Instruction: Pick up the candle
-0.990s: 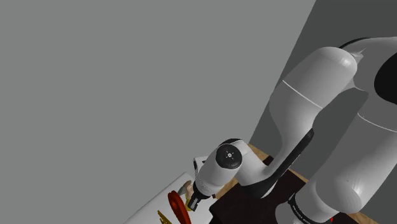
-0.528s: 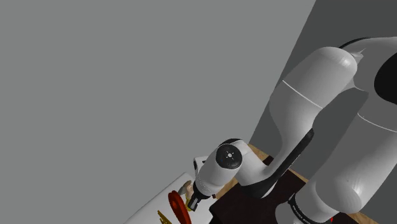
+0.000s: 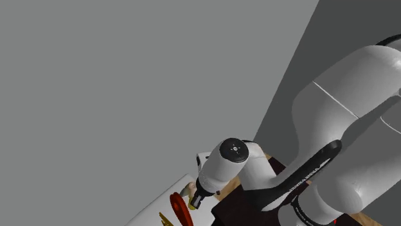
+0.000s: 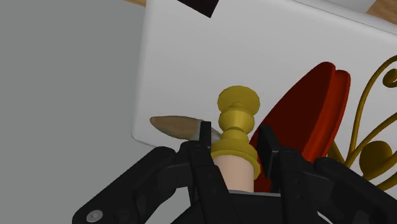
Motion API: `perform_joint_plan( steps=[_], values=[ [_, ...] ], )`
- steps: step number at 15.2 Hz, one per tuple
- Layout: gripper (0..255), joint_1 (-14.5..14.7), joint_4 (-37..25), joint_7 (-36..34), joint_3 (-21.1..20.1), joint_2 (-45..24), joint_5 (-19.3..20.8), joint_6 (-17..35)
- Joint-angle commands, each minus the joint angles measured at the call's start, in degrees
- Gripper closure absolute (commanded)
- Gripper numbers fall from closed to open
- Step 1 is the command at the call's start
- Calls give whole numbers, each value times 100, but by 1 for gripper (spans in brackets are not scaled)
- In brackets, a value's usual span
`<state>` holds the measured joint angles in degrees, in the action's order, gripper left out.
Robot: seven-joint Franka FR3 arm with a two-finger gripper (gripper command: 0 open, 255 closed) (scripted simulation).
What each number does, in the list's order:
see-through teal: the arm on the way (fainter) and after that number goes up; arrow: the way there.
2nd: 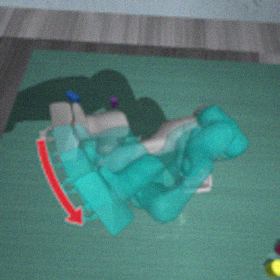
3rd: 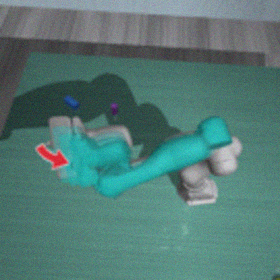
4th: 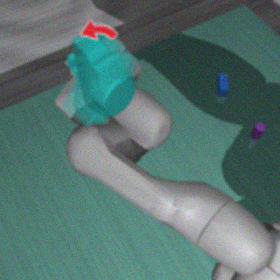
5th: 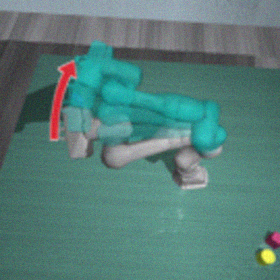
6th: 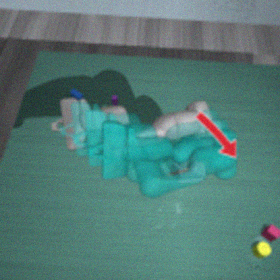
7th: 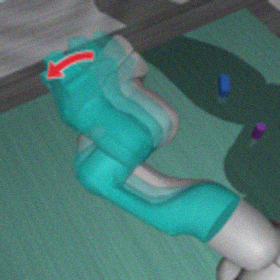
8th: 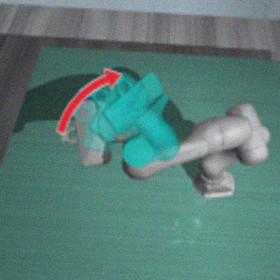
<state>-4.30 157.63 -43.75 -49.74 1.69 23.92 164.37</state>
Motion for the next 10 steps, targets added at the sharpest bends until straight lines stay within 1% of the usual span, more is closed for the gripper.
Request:
perform_joint_plan(
  steps=[1, 3, 6, 8, 10],
  values=[
    [255, 182, 69, 713, 17, 306, -958, -79],
    [255, 502, 87, 1218, 200, 574, -1633, -238],
    [255, 935, 75, 1712, 511, 916, -2280, -525],
    [255, 1150, 52, 1944, 678, 1123, -2577, -728],
    [255, 1168, 50, 1957, 694, 1138, -2593, -744]
  ],
)
